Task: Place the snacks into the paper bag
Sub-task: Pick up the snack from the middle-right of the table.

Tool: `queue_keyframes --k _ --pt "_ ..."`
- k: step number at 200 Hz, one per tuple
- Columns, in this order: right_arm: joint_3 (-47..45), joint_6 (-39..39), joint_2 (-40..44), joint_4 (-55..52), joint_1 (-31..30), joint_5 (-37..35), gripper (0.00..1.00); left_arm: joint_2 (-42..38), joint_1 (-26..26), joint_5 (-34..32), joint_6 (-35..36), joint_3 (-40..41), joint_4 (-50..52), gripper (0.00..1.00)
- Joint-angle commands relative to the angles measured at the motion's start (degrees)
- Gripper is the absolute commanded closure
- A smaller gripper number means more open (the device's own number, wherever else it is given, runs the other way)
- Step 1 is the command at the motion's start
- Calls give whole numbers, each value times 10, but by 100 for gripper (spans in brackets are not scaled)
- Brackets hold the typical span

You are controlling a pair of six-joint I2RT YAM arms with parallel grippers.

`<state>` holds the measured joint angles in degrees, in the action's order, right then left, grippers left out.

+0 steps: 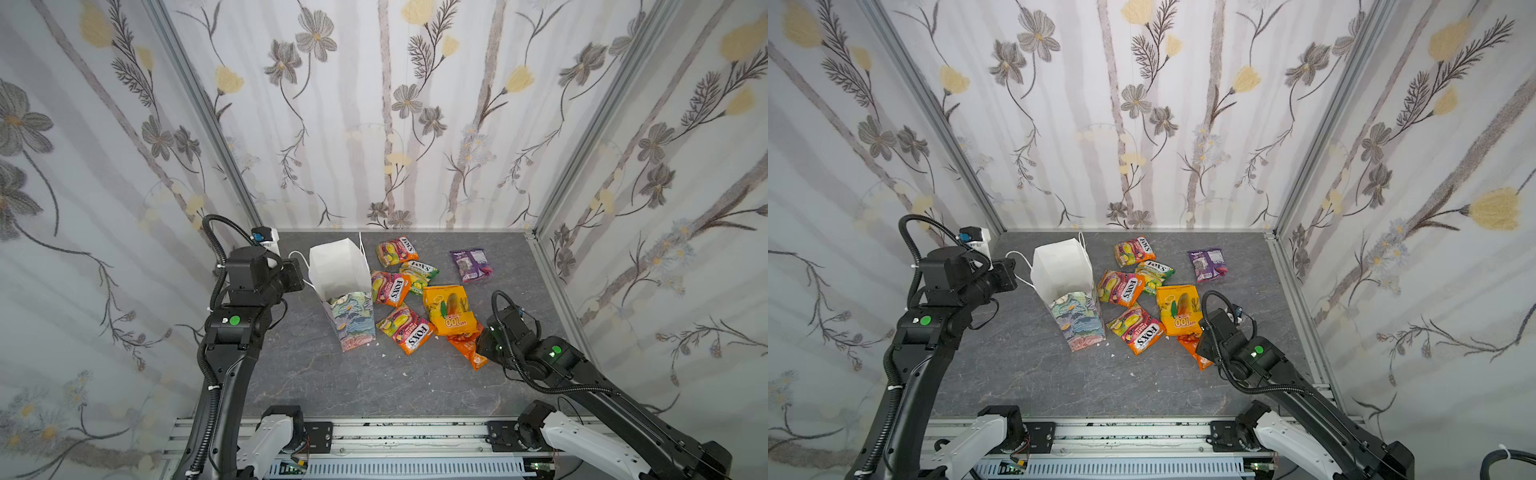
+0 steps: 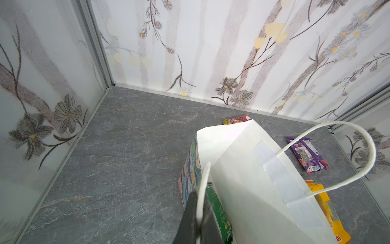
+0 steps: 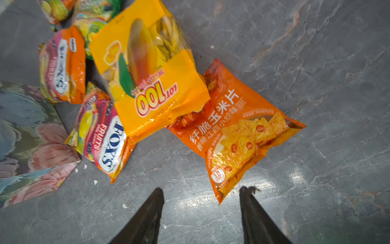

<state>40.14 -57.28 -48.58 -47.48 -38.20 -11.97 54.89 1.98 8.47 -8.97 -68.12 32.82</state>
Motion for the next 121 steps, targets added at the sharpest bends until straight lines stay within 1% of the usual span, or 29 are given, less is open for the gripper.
queue_keyframes --k 1,32,54,90,121 --pt "-28 -16 -9 -3 2 32 40 -7 1 -8 7 4 -10 98" --pt "-48 -19 -22 5 3 45 40 -9 2 -11 6 5 -8 98" --pt "-60 -30 -7 14 4 29 40 -9 3 -18 9 4 -7 97" --pt "-91 -53 25 38 4 23 40 -5 3 -19 10 3 -7 97" --pt "-91 -46 22 46 5 7 41 -1 3 -19 8 4 -8 97"
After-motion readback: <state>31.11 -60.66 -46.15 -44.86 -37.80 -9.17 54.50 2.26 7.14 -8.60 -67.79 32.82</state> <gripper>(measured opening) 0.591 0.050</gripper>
